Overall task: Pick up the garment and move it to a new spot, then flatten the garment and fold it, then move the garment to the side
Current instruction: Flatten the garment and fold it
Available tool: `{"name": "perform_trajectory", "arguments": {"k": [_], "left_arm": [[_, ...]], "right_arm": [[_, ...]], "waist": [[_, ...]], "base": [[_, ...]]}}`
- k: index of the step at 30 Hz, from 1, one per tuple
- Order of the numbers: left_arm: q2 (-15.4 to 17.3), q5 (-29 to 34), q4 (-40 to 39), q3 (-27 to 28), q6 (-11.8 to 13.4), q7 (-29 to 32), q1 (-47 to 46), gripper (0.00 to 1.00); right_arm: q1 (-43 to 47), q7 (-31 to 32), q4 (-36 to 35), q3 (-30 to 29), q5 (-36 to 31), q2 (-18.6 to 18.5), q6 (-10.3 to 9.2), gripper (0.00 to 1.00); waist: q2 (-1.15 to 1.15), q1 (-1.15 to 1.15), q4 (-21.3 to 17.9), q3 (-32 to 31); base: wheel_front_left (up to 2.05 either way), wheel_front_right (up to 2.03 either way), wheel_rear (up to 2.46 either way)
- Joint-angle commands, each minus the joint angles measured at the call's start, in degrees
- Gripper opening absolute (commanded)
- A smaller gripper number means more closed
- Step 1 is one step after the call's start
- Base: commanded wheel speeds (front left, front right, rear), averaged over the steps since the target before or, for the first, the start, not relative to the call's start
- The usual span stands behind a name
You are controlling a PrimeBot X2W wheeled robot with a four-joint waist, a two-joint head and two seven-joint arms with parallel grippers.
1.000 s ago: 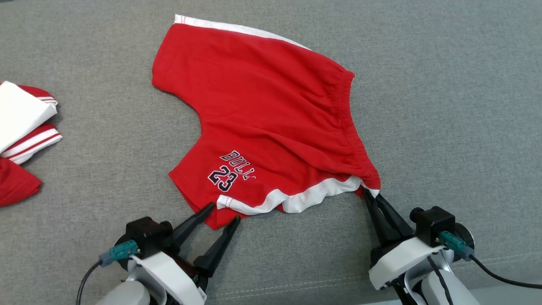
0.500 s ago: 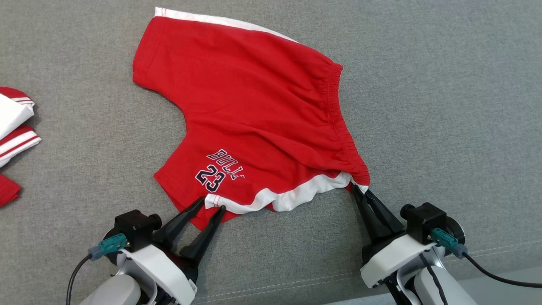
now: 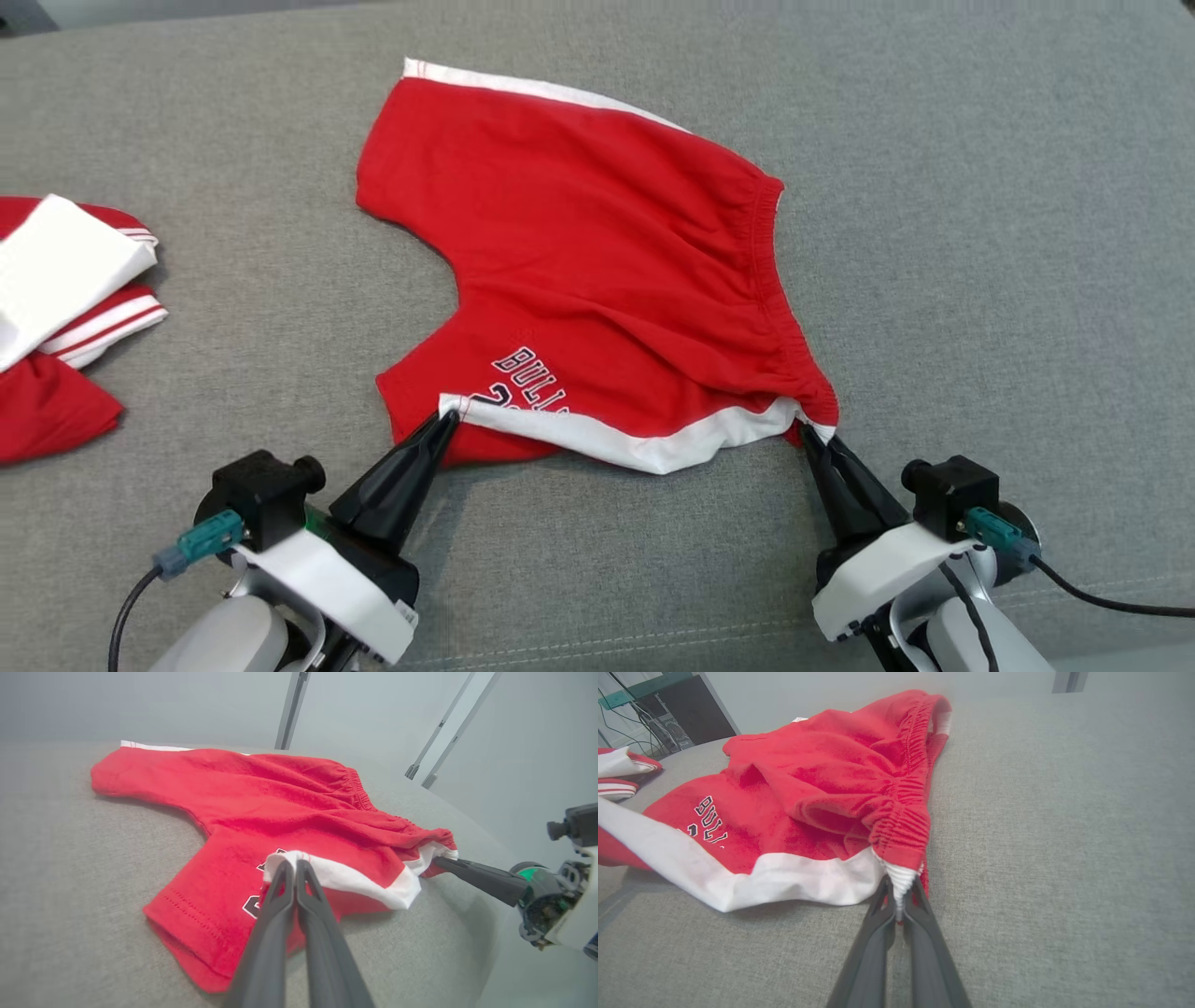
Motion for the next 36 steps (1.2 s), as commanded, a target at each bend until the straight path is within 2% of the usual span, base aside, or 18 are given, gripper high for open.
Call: {"name": "perform_trajectory", "arguments": {"k": [1, 7, 17, 21, 26, 32, 36], "left_arm": [[1.6, 0.6, -1.0, 2.4, 0.2, -0.6, 0.1, 0.0], [-0.2, 1.8, 2.8, 4.0, 0.2, -0.6, 4.0, 0.0], [-4.8, 3.3, 10.8, 7.6, 0.2, -0.6, 10.5, 0.0], [-5.7, 4.1, 11.8, 8.8, 0.2, -0.6, 12.7, 0.0], [-6.1, 4.8, 11.8, 10.3, 0.2, -0.6, 14.1, 0.0], [-4.6, 4.5, 9.2, 11.1, 0.2, -0.6, 10.9, 0.0], [-1.5, 2.8, 6.4, 9.5, 0.2, -0.6, 4.3, 0.0]], "right_arm": [[-0.7, -0.8, -0.5, 1.0, 0.5, 0.0, 0.0, 0.0], [-0.7, 0.6, 3.6, 3.0, 4.7, -1.3, 0.0, 0.0], [2.5, 6.4, 2.4, 9.6, 19.5, -11.0, 0.0, 0.0], [4.1, 7.7, 0.9, 11.2, 23.7, -14.5, 0.0, 0.0], [5.3, 8.6, -1.1, 12.7, 27.1, -17.2, 0.0, 0.0], [2.6, 8.4, -1.9, 11.5, 26.4, -17.2, 0.0, 0.0], [-3.3, 8.1, -0.5, 8.5, 22.6, -13.1, 0.0, 0.0]], "waist": [[0.0, 0.0, 1.3, -2.0], [0.0, 0.0, 2.6, -7.6], [0.0, 0.0, 3.7, -15.2], [0.0, 0.0, 4.2, -16.6], [0.0, 0.0, 4.6, -17.0], [0.0, 0.0, 4.1, -14.1], [0.0, 0.0, 3.3, -9.4]], "base": [[0.0, 0.0, 0.0], [0.0, 0.0, 0.0], [0.0, 0.0, 0.0], [0.0, 0.0, 0.0], [0.0, 0.0, 0.0], [0.0, 0.0, 0.0], [0.0, 0.0, 0.0]]}}
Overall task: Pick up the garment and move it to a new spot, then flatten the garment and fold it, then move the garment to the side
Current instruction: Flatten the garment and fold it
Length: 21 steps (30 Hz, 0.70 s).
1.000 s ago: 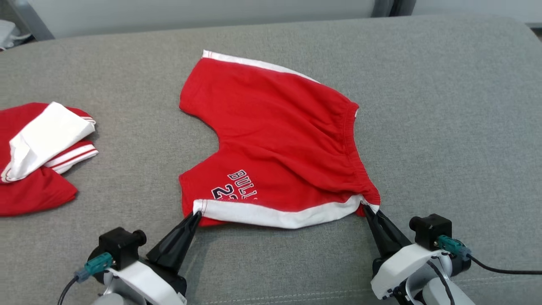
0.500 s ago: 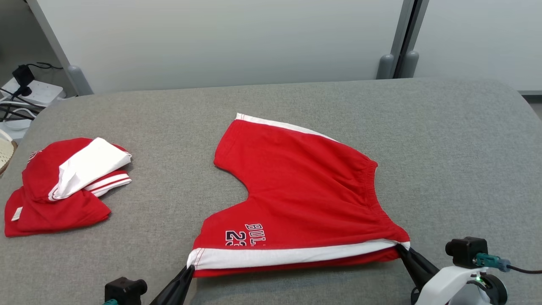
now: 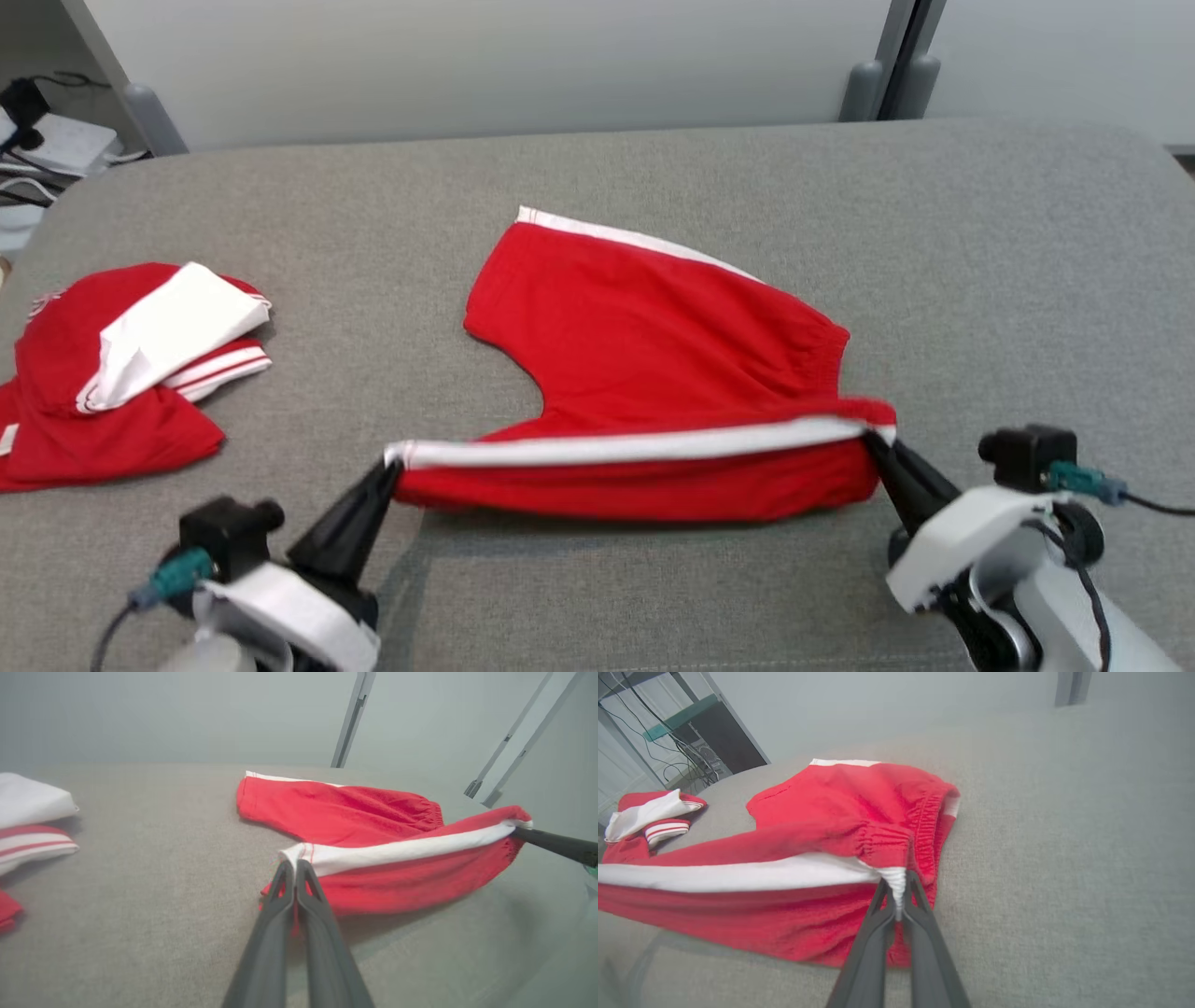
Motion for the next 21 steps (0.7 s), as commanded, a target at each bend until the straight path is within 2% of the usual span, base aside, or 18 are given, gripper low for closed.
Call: {"name": "perform_trajectory", "arguments": {"k": [1, 6, 11, 15, 21], "left_arm": [[3.7, -1.3, -3.0, 1.3, 0.2, -0.6, -7.9, 0.0], [9.3, -3.7, -5.2, -0.1, 0.2, -0.6, -19.4, 0.0], [13.1, -5.2, -4.3, -1.5, 0.2, -0.6, -27.4, 0.0], [17.0, -6.0, -4.0, -4.1, 0.2, -0.6, -33.8, 0.0], [21.6, -5.5, -4.8, -7.5, 0.2, -0.6, -41.3, 0.0]], "right_arm": [[-5.5, -1.1, -0.4, -1.4, -3.2, 2.2, 0.0, 0.0], [-14.8, -3.7, 2.2, -7.4, -11.3, 11.2, 0.0, 0.0], [-21.4, -5.9, 4.7, -12.9, -18.5, 13.8, 0.0, 0.0], [-25.8, -7.6, 5.0, -11.8, -15.9, 13.9, 0.0, 0.0], [-30.6, -9.2, 5.2, -5.8, -10.4, 13.9, 0.0, 0.0]], "waist": [[0.0, 0.0, -1.1, 5.0], [0.0, 0.0, -3.0, 13.3], [0.0, 0.0, -5.0, 19.4], [0.0, 0.0, -7.1, 24.1], [0.0, 0.0, -10.6, 29.3]], "base": [[0.0, 0.0, 0.0], [0.0, 0.0, 0.0], [0.0, 0.0, 0.0], [0.0, 0.0, 0.0], [0.0, 0.0, 0.0]]}}
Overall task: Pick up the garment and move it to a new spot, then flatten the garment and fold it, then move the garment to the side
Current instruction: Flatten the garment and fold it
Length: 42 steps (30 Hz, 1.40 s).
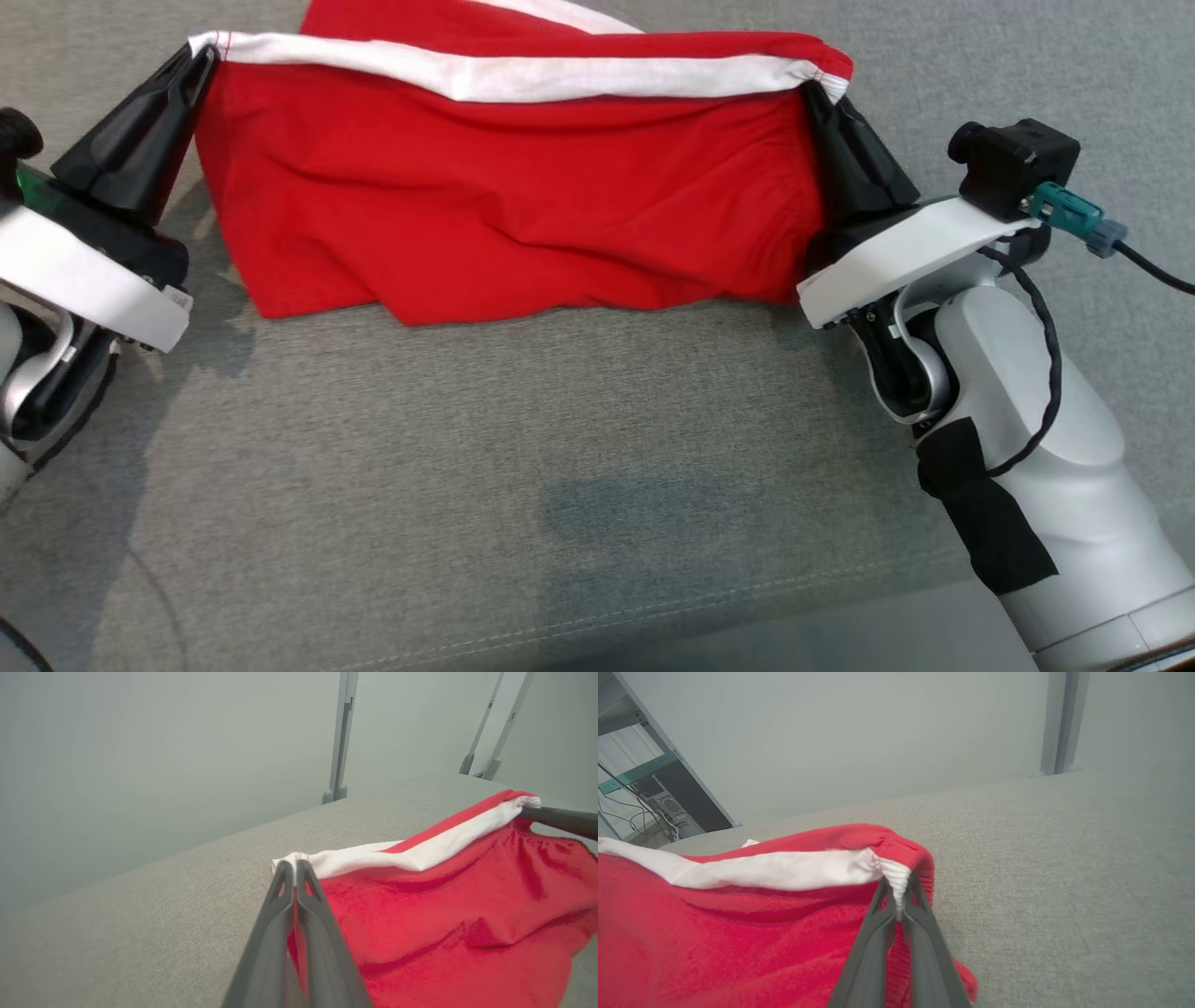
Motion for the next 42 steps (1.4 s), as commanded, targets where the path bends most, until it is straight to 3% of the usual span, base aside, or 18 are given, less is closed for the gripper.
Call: {"name": "perform_trajectory", "arguments": {"k": [1, 6, 15, 22, 23, 24, 25, 26, 27, 35, 42], "left_arm": [[3.5, 0.7, -1.4, 1.8, 0.2, -0.5, -3.3, 0.0], [5.7, 1.6, -1.2, 1.0, 0.2, -0.5, -7.8, 0.0], [7.1, 4.5, 4.4, 1.9, 0.2, -0.4, -13.2, 0.0], [8.7, 6.0, 7.3, 0.6, 0.4, 2.1, -14.9, 0.0], [8.9, 5.9, 7.6, 0.3, 0.4, 2.2, -14.6, 0.16], [9.0, 5.7, 8.0, 0.1, 0.4, 2.3, -14.4, 0.95], [9.1, 5.7, 8.2, 0.0, 0.3, 2.2, -14.2, 1.0], [9.1, 5.5, 8.5, 0.0, 0.3, 2.0, -14.0, 1.0], [9.0, 5.3, 8.8, 0.0, 0.3, 1.8, -13.9, 1.0], [6.4, 4.8, 10.8, 1.4, 1.5, 0.1, -12.5, 1.0], [1.6, 6.1, 11.0, 4.3, 2.6, -0.5, -6.7, 1.0]], "right_arm": [[-0.6, -0.9, -1.3, 1.9, 1.7, 0.6, 0.0, 0.0], [-0.9, -1.3, -2.9, 6.7, 7.4, 0.6, 0.0, 0.0], [1.9, -1.3, -10.0, 4.9, 8.2, 0.6, 0.0, 0.0], [3.1, -1.3, -12.4, 7.9, 10.1, 0.6, 0.0, 0.0], [3.2, -1.3, -12.4, 8.4, 10.6, 0.6, 0.0, 0.0], [3.3, -1.3, -12.3, 8.7, 11.1, 0.6, 0.0, 0.07], [3.3, -1.3, -12.3, 8.8, 11.3, 0.6, 0.0, 0.38], [3.2, -1.3, -12.3, 8.8, 11.3, 0.6, 0.0, 0.8], [3.3, -1.3, -12.2, 8.7, 11.2, 0.6, 0.0, 1.0], [4.5, -1.3, -11.8, 4.6, 7.4, 0.6, 0.0, 1.0], [10.0, -1.3, -16.5, -4.7, -3.6, 0.6, 0.0, 1.0]], "waist": [[0.0, 0.0, -3.8, 3.9], [0.0, 0.0, -7.1, 6.0], [0.0, 0.0, -11.0, 6.6], [0.0, 0.0, -12.5, 7.6], [0.0, 0.0, -12.6, 7.8], [0.0, 0.0, -12.7, 8.0], [0.0, 0.0, -12.7, 8.2], [0.0, 0.0, -12.7, 8.3], [0.0, 0.0, -12.6, 8.4], [0.0, 0.0, -10.6, 6.5], [0.0, 0.0, -7.8, 1.4]], "base": [[0.0, 0.0, 0.0], [0.0, 0.0, 0.0], [0.0, 0.0, 0.0], [0.0, 0.0, 0.0], [0.0, 0.0, 0.0], [0.0, 0.0, 0.0], [0.0, 0.0, 0.0], [0.0, 0.0, 0.0], [0.0, 0.0, 0.0], [0.0, 0.0, 0.0], [0.0, 0.0, 0.0]]}}
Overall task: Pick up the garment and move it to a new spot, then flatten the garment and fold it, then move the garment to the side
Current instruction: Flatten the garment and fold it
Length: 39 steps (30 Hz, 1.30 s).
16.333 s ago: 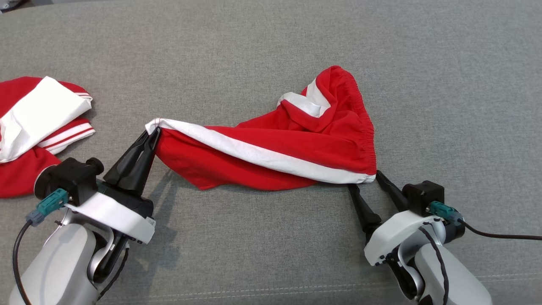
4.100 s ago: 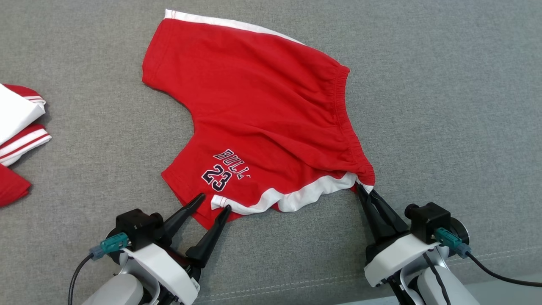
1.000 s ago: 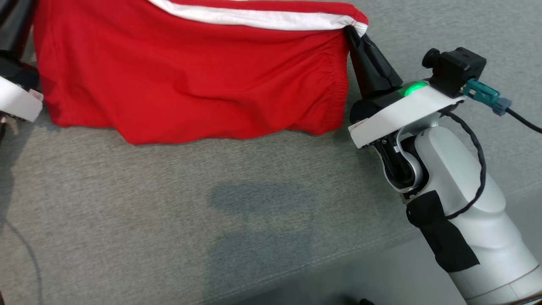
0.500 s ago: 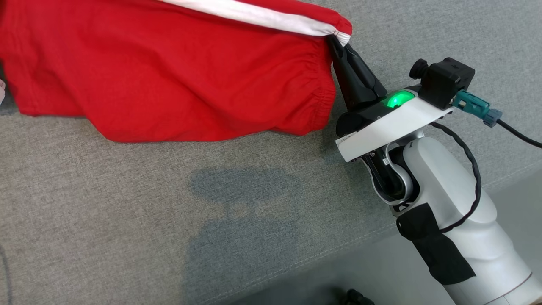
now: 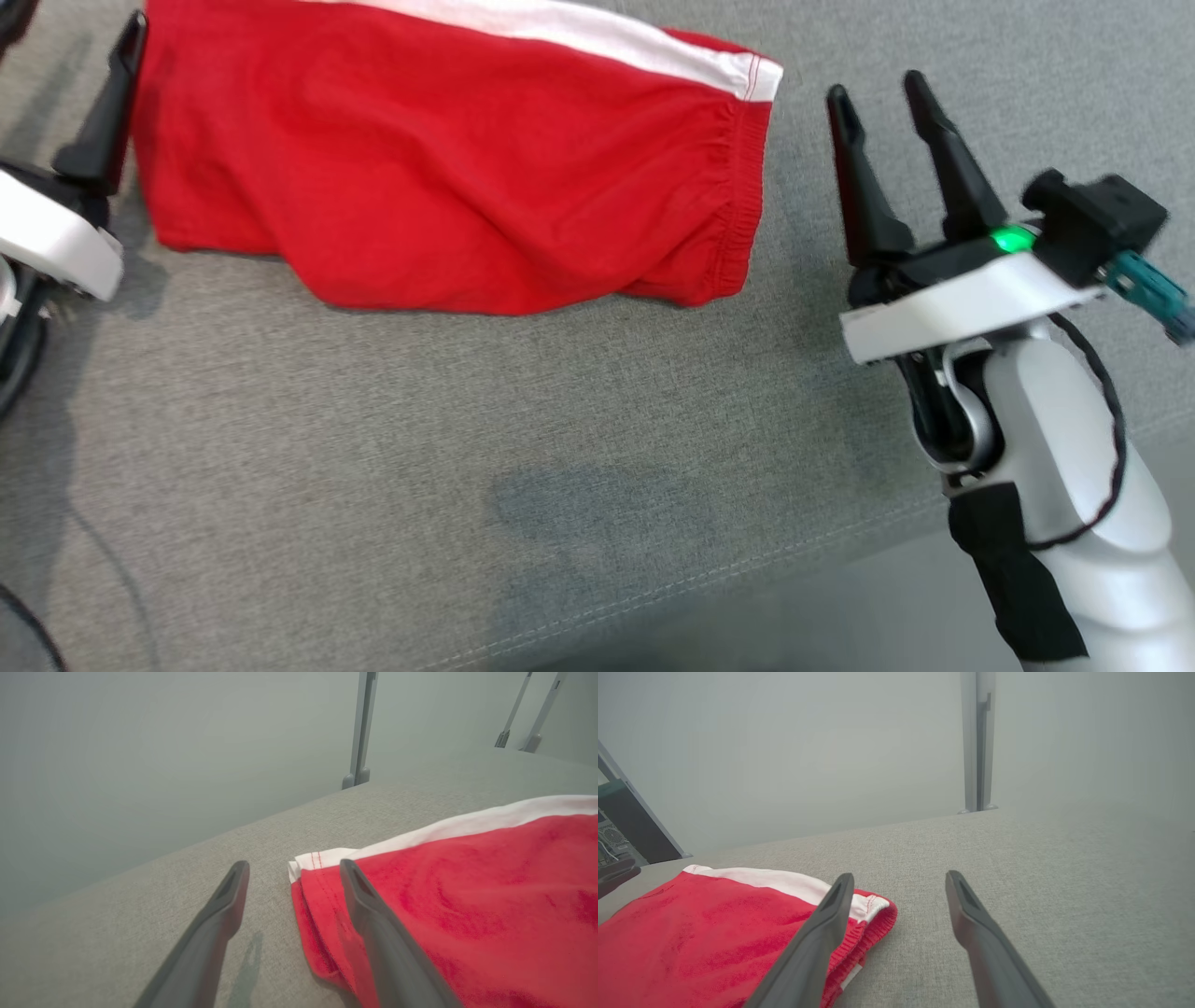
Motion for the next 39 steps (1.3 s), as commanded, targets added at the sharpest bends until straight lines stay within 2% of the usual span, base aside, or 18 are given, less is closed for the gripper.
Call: {"name": "perform_trajectory", "arguments": {"k": [1, 9, 17, 22, 29, 36, 37, 38, 39], "left_arm": [[2.0, 0.4, -1.2, 3.0, 0.5, -0.5, 0.2, 1.0], [-4.9, 2.1, -0.5, 9.4, -0.4, -0.5, 10.5, 1.0], [-8.7, 4.0, 2.5, 13.4, -1.3, -0.5, 15.8, 1.0], [-9.0, 3.9, 4.0, 14.8, -1.7, -0.5, 16.1, 1.0], [-7.2, 2.8, 10.7, 15.1, -1.7, 1.1, 15.1, 1.0], [-8.4, 2.1, 12.8, 12.8, -1.8, 3.8, 14.4, 1.0], [-8.7, 1.7, 12.9, 12.5, -1.9, 4.2, 14.4, 0.81], [-8.8, 1.8, 12.9, 12.0, -1.9, 4.4, 14.3, 0.45], [-9.0, 1.6, 12.9, 11.7, -1.9, 4.8, 14.4, 0.27]], "right_arm": [[2.4, -0.8, -2.3, -0.2, -0.4, 0.4, 0.01, 1.0], [10.9, -0.8, -6.1, -7.0, -6.6, 0.4, 0.01, 1.0], [18.0, -0.8, -9.7, -10.9, -12.1, 0.4, 0.01, 1.0], [22.4, -0.8, -11.4, -11.5, -10.9, 0.4, 0.01, 1.0], [25.6, -0.8, -13.8, -10.9, -8.6, 0.4, 0.01, 1.0], [26.5, -0.8, -14.1, -11.0, -7.8, 0.4, 0.01, 1.0], [26.6, -0.8, -14.1, -10.9, -7.8, 0.4, 0.01, 1.0], [26.4, -0.8, -13.9, -10.8, -7.6, 0.4, 0.01, 1.0], [26.2, -0.8, -13.7, -10.7, -7.5, 0.4, 0.01, 1.0]], "waist": [[0.0, 0.0, 1.4, -2.3], [0.0, 0.0, 2.8, -8.1], [0.0, 0.0, 1.1, -9.9], [0.0, 0.0, -1.1, -9.0], [0.0, 0.0, -4.5, -7.6], [0.0, 0.0, -4.7, -7.8], [0.0, 0.0, -4.6, -7.9], [0.0, 0.0, -4.4, -8.0], [0.0, 0.0, -4.2, -8.1]], "base": [[0.0, 0.0, 0.0], [0.0, 0.0, 0.0], [0.0, 0.0, 0.0], [0.0, 0.0, 0.0], [0.0, 0.0, 0.0], [0.0, 0.0, 0.0], [0.0, 0.0, 0.0], [0.0, 0.0, 0.0], [0.0, 0.0, 0.0]]}}
